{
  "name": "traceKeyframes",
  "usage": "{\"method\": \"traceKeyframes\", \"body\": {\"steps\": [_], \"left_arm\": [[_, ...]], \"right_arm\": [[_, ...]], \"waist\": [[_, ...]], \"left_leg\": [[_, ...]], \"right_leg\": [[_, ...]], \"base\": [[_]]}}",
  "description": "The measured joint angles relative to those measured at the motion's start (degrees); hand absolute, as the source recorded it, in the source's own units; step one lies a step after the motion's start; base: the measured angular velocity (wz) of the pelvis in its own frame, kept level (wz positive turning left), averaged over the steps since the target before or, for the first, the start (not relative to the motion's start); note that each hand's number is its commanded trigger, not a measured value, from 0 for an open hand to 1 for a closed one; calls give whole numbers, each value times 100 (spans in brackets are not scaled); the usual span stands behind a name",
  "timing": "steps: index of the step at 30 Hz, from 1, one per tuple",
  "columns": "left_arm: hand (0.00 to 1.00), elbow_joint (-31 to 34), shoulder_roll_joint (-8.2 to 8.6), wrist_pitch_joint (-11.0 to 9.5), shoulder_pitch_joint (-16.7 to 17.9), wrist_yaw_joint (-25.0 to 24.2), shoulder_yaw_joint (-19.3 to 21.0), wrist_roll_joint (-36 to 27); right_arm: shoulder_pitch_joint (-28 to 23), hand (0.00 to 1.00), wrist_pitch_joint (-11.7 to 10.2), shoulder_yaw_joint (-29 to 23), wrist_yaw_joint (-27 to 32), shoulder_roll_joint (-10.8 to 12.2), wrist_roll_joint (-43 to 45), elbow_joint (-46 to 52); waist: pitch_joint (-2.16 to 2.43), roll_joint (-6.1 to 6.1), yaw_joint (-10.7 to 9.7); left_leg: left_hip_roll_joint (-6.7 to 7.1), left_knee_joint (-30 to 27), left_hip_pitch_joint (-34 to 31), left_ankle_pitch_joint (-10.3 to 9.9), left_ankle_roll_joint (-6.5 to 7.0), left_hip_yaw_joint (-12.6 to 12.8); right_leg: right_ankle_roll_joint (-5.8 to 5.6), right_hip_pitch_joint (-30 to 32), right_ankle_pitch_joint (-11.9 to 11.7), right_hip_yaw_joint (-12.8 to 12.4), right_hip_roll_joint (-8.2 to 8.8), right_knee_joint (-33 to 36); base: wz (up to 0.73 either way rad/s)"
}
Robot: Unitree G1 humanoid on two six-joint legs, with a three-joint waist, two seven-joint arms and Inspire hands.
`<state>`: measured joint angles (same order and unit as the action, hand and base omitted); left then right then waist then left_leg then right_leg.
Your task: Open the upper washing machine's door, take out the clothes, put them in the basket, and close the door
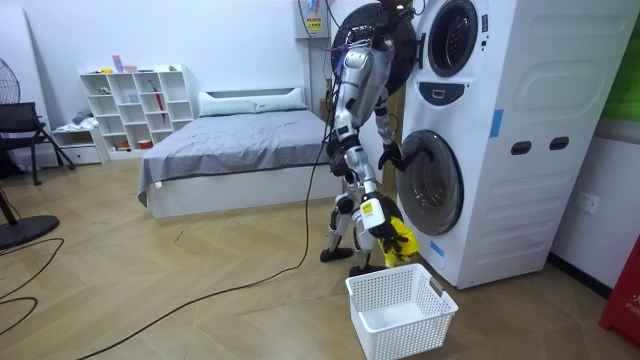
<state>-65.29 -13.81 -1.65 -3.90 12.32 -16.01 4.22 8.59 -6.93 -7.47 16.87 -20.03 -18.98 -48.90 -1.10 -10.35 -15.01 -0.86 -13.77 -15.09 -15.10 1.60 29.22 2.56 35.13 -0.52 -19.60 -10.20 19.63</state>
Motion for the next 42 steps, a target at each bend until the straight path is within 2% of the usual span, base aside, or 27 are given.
{"method": "traceKeyframes", "body": {"steps": [8, 13, 27, 32, 34, 37, 42], "left_arm": [[0, -9, 0, -105, 3, 68, 0, -20], [0, -36, -7, -156, -6, 67, 0, -15], [0, -47, 5, -128, -18, 48, -121, -19], [0, 15, 2, -119, -3, 48, -114, -11], [0, 14, 1, -123, 11, 46, -101, -5], [0, 13, -11, -134, 44, 46, -64, -5], [0, 5, -10, -141, 106, 51, -27, -28]], "right_arm": [[-1, 0, 0, 1, 297, 0, 1, 5], [68, 0, -6, 5, 382, 0, -8, 12], [120, 0, -179, 9, 507, 0, 8, -55], [118, 0, -180, -4, 540, -2, 23, -54], [99, 0, -180, -3, 541, -1, 28, -50], [87, 0, -180, -6, 515, -2, 27, -34], [17, 0, -180, 10, 485, 6, 24, 25]], "waist": [[3, 6, -3], [16, 14, 2], [36, -26, 141], [38, -32, 141], [37, -19, 153], [35, -12, 153], [42, 91, 151]], "left_leg": [[52, 20, -45, 21, 25, 23], [41, 17, -143, 42, 58, 19], [41, 20, -231, 95, 76, -62], [59, 122, -205, 136, 55, -135], [72, 158, -133, 145, 43, -157], [68, 167, -111, 150, 34, -185], [64, 106, -108, 167, 8, -311]], "right_leg": [[-63, 40, -47, -57, 26, -9], [-100, 58, -183, -46, 55, -166], [-78, 75, -284, 158, 155, -298], [-31, 78, -247, 267, 187, -239], [23, 77, -177, 307, 190, -103], [24, 75, -117, 321, 191, -59], [17, 70, -25, 347, 189, 3]], "base": [[-1], [0], [3], [10], [10], [7], [11]]}}
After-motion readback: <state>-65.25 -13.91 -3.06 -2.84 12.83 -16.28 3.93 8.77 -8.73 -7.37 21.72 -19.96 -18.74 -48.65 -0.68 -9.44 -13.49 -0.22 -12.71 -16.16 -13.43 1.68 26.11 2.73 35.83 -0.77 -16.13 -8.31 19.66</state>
